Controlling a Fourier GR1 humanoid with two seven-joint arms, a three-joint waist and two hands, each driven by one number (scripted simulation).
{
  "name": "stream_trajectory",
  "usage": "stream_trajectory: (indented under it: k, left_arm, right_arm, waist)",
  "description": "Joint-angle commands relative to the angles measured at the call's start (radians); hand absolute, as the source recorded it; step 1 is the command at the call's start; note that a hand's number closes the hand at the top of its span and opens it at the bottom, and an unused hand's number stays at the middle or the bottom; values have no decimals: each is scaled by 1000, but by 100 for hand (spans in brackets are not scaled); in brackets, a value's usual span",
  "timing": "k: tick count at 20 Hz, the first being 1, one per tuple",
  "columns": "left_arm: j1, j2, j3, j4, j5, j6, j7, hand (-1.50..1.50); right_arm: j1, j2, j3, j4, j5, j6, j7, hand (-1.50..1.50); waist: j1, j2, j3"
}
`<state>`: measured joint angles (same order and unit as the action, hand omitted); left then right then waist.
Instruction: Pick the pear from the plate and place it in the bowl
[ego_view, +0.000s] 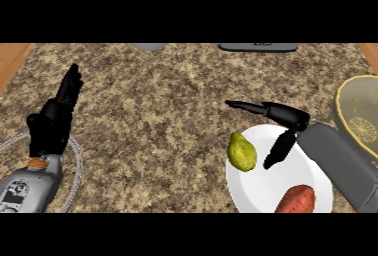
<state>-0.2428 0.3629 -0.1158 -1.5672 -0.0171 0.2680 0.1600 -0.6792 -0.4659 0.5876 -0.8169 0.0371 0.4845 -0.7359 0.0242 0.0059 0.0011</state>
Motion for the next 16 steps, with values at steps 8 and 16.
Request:
stream_trajectory:
  k: [8, 16]
  left_arm:
    - [47, -13, 27, -34, -5, -31, -5, 0]
    - [-3, -28, 39, -19, -32, -38, 19, 0]
  right_arm:
    - [-33, 105, 18, 106, 52, 87, -126, -150]
    - [-75, 222, 63, 286, 175, -56, -237, 150]
  waist:
    - [-9, -4, -1]
    - [0, 3, 0]
